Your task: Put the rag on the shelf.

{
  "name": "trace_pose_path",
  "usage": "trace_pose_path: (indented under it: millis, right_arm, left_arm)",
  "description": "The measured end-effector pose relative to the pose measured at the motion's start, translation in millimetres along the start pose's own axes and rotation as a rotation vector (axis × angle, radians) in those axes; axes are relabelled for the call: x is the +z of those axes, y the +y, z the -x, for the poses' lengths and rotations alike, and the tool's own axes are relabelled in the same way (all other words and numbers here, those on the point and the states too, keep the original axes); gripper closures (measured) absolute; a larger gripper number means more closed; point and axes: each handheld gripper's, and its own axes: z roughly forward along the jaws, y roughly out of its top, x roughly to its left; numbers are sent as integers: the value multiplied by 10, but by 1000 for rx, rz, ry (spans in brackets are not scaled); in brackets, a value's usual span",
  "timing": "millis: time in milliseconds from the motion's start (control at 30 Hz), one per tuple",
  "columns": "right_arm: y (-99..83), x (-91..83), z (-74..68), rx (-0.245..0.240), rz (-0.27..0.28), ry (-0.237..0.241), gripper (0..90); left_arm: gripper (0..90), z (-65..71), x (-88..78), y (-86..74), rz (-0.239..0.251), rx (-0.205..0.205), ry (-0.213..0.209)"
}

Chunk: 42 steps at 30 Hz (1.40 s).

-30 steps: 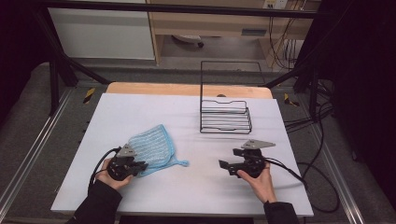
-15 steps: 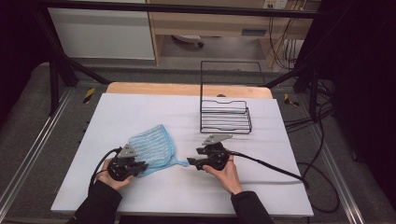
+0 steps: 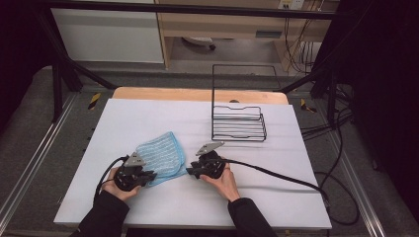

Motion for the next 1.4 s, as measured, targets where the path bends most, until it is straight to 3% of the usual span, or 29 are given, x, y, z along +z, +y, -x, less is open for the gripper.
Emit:
trace_pose_path:
  millis: [167,400,600,667,800,933,1067,1133,1200,1267,1300,1400]
  right_arm:
    - [-18,11,-18,-6,-1,27,840]
    - [9,-67,-36,22,-12,43,882]
    - [20,-296,-84,30,-29,38,889]
    - [-49,-433,-85,47,-42,27,889]
    - [-181,-628,-60,78,-39,3,900]
    - [-337,-812,-26,104,-47,-16,900]
    - [-420,-884,-2,113,-42,-30,900]
    - [-379,-881,10,115,7,-22,853]
    - [-345,-859,6,109,20,-24,830]
    - [-229,-733,-18,99,46,-17,764]
    - [-229,-733,-18,99,46,-17,764]
    - [-124,-464,-72,102,14,-9,704]
  left_arm:
    - [836,6,-10,15,-2,3,0]
    - [839,27,-43,25,-4,8,-34]
    - [839,141,-34,54,4,27,-98]
    - [840,249,3,88,7,43,-134]
    - [839,376,65,123,7,57,-157]
    - [839,511,140,159,-5,97,-146]
    - [840,508,136,147,-6,94,-147]
    - [840,497,122,128,-11,93,-145]
    - [840,490,94,103,-12,94,-137]
    - [839,485,74,81,-9,87,-130]
    - [839,480,65,74,-10,90,-130]
    - [840,471,34,61,-14,101,-115]
